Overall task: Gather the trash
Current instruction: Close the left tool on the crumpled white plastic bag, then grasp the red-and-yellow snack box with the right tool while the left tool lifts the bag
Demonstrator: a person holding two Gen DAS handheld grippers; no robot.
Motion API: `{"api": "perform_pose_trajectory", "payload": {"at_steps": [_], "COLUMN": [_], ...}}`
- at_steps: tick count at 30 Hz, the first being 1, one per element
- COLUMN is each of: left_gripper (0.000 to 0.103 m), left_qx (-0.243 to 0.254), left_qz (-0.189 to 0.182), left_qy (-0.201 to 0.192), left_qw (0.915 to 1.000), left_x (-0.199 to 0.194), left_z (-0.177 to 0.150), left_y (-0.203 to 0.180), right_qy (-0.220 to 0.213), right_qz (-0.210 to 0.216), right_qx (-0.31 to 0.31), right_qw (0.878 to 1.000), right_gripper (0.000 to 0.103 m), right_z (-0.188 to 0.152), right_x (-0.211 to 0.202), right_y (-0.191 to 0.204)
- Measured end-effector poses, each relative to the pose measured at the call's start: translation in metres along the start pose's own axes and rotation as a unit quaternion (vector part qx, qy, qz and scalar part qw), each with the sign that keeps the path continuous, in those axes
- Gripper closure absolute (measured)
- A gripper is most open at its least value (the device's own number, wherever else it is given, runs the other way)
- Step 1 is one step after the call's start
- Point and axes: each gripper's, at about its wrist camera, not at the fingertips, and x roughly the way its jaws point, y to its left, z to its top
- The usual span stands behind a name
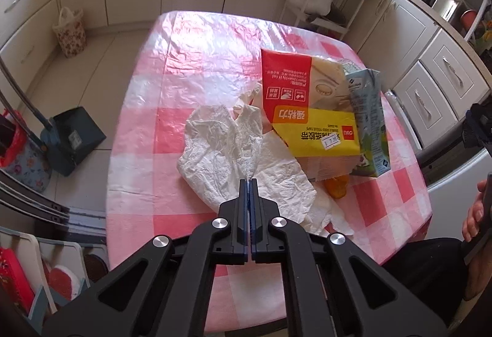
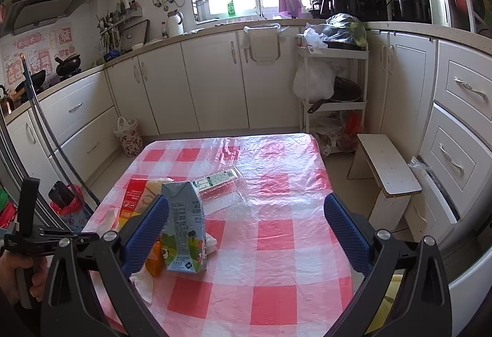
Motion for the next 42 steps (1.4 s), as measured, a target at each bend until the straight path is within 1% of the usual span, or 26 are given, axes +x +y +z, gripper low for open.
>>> {"api": "perform_pose_trajectory", "payload": {"at_steps": [4, 6, 8, 9, 10, 12, 13, 14, 16, 18, 19, 20, 22, 23, 24, 25, 26, 28, 29, 30, 32, 34, 35, 38, 42], "left_gripper": [0.102, 0.102, 0.102, 0.102, 0.102, 0.102, 0.102, 0.102, 0.102, 0.102, 0.102, 0.102, 0.102, 0.102, 0.102, 0.102, 0.102, 0.102, 0.102, 0.102, 0.102, 0.102, 0.102, 0.102, 0.102], "left_qx": [0.002, 0.007, 0.0, -0.008, -0.014, -0.034, -0.041, -0.052, -0.071, -0.083, -0.09, -0.098, -0.104, -0.105, -0.105, -0.105, -0.106, -0.109, -0.11, -0.11, -0.108, -0.103, -0.1, -0.093, -0.089], "left_qz": [0.01, 0.017, 0.012, 0.007, 0.003, -0.013, -0.019, -0.031, -0.053, -0.064, -0.07, -0.077, -0.083, -0.086, -0.088, -0.09, -0.094, -0.1, -0.103, -0.105, -0.108, -0.108, -0.109, -0.113, -0.119], "left_qy": [0.007, -0.004, -0.019, -0.029, -0.035, -0.058, -0.067, -0.081, -0.106, -0.122, -0.129, -0.135, -0.143, -0.147, -0.149, -0.15, -0.151, -0.151, -0.152, -0.152, -0.155, -0.156, -0.156, -0.155, -0.154], "left_qw": [0.9999, 0.9998, 0.9997, 0.9995, 0.9993, 0.9977, 0.9967, 0.9949, 0.9903, 0.987, 0.9851, 0.9829, 0.9807, 0.9798, 0.9793, 0.9789, 0.9783, 0.9774, 0.9769, 0.9765, 0.9761, 0.9764, 0.9766, 0.9769, 0.9768], "left_x": [0.001, -0.004, -0.014, -0.019, -0.023, -0.037, -0.042, -0.05, -0.065, -0.074, -0.078, -0.082, -0.087, -0.09, -0.092, -0.092, -0.093, -0.094, -0.094, -0.095, -0.096, -0.098, -0.098, -0.098, -0.098], "left_z": [0.003, 0.004, 0.006, 0.007, 0.008, 0.008, 0.009, 0.009, 0.008, 0.007, 0.006, 0.005, 0.003, 0.003, 0.004, 0.005, 0.005, 0.005, 0.005, 0.004, 0.004, 0.003, 0.004, 0.004, 0.004], "left_y": [0.002, -0.001, -0.001, 0.002, 0.005, 0.012, 0.015, 0.02, 0.03, 0.036, 0.04, 0.044, 0.048, 0.049, 0.048, 0.047, 0.047, 0.048, 0.047, 0.047, 0.046, 0.043, 0.042, 0.039, 0.037], "right_qy": [0.002, -0.002, -0.009, -0.012, -0.016, -0.022, -0.02, -0.008, 0.038, 0.09, 0.108, 0.114, 0.135, 0.152, 0.174, 0.194, 0.209, 0.223, 0.222, 0.212, 0.189, 0.183, 0.186, 0.188, 0.182], "right_qz": [0.0, 0.001, 0.009, 0.019, 0.04, 0.092, 0.127, 0.169, 0.226, 0.255, 0.252, 0.25, 0.271, 0.283, 0.285, 0.284, 0.276, 0.274, 0.274, 0.271, 0.257, 0.233, 0.226, 0.211, 0.206], "right_qx": [-0.005, -0.006, -0.013, -0.023, -0.04, -0.085, -0.112, -0.14, -0.172, -0.193, -0.207, -0.208, -0.177, -0.154, -0.142, -0.144, -0.159, -0.181, -0.185, -0.186, -0.172, -0.133, -0.103, -0.04, -0.011], "right_qw": [1.0, 1.0, 1.0, 0.999, 0.998, 0.992, 0.985, 0.976, 0.958, 0.943, 0.939, 0.939, 0.937, 0.934, 0.932, 0.928, 0.925, 0.918, 0.917, 0.92, 0.932, 0.946, 0.951, 0.958, 0.961], "right_gripper": [0.006, 0.006, 0.006, 0.006, 0.006, 0.006, 0.006, 0.006, 0.006, 0.006, 0.006, 0.006, 0.006, 0.006, 0.006, 0.006, 0.006, 0.006, 0.007, 0.007, 0.007, 0.007, 0.007, 0.007, 0.007], "right_z": [0.0, 0.0, 0.0, -0.001, -0.002, -0.006, -0.011, -0.017, -0.033, -0.047, -0.053, -0.055, -0.055, -0.056, -0.06, -0.066, -0.069, -0.077, -0.078, -0.076, -0.068, -0.06, -0.056, -0.046, -0.032], "right_x": [0.001, 0.001, -0.002, -0.004, -0.006, -0.014, -0.018, -0.019, -0.013, -0.001, 0.005, 0.007, 0.013, 0.018, 0.026, 0.032, 0.043, 0.047, 0.048, 0.047, 0.048, 0.06, 0.067, 0.086, 0.101], "right_y": [0.002, 0.002, 0.004, 0.007, 0.014, 0.034, 0.047, 0.064, 0.094, 0.115, 0.125, 0.128, 0.127, 0.124, 0.125, 0.13, 0.137, 0.15, 0.154, 0.156, 0.155, 0.143, 0.133, 0.109, 0.098]}}
